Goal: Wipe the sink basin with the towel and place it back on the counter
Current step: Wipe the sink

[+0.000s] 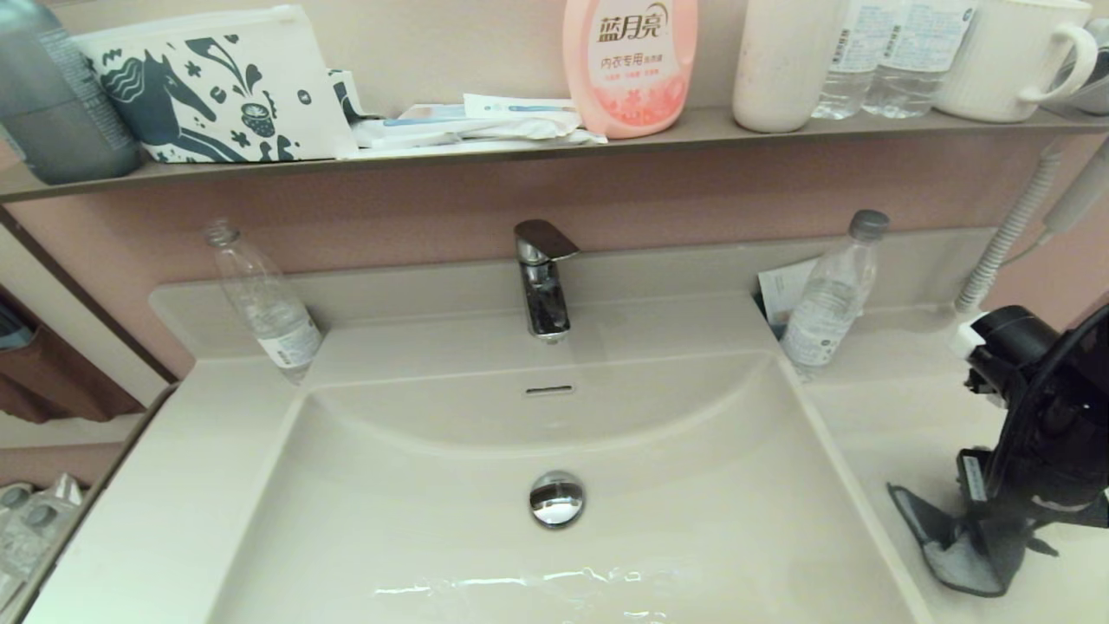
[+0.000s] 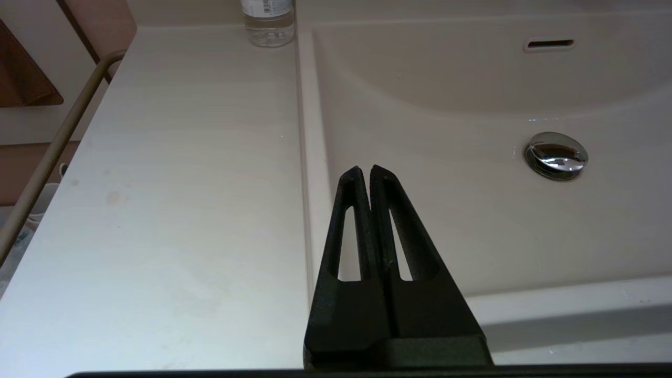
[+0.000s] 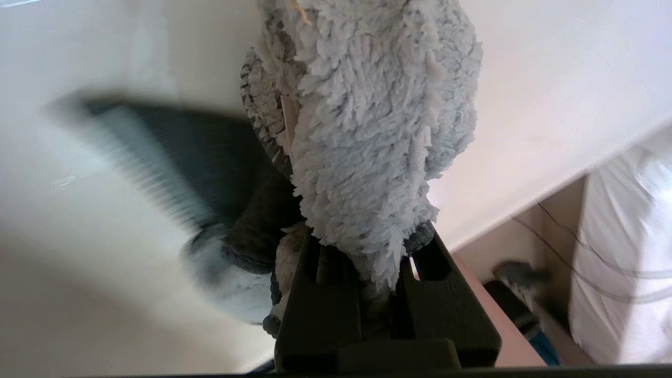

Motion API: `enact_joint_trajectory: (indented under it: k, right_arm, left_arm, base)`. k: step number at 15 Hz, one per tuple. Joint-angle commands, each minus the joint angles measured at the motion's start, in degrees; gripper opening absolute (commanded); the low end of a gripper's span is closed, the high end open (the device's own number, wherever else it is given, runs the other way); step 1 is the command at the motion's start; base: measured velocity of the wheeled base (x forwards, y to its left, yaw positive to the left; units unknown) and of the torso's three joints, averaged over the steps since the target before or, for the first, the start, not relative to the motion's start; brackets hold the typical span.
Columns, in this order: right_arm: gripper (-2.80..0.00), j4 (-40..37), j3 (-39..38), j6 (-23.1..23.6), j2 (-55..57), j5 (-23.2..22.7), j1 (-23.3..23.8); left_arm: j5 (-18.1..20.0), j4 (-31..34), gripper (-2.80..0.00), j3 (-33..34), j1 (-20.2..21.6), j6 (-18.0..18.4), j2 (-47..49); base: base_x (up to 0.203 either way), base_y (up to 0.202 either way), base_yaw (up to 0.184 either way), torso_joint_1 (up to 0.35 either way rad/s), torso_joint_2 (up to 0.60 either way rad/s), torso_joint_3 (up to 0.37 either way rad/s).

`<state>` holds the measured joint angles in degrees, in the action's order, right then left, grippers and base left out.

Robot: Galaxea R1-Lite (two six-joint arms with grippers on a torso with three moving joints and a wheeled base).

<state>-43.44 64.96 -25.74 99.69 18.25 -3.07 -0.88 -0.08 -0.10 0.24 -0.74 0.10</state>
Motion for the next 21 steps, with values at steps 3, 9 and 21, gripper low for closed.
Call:
enact_joint_trajectory:
  k: [3,9,21]
  right_arm:
    - [-2.8,1.53,-2.87,5.15,2.12,0.36,8.91]
    - [-2.8,14.02,-0.18,11.9,7.89,0.35,19.29]
    - [-2.8,7.65,14.85,-4.45,6.87,-2.32,-1.41]
  left_arm:
    - [0.0,0.0,-2.8,0.01,0.02,-0.05,0.08]
    - [0.0,0.0,-2.8,0.01,0.02,-0.05,0.08]
    - [0.0,0.0,-2.8,0.01,0.02,-0.05,0.08]
  base:
    - [0.0,0.0,0.0,0.0,0.0,0.0]
    - [0.0,0.0,0.0,0.0,0.0,0.0]
    - [0.0,0.0,0.0,0.0,0.0,0.0]
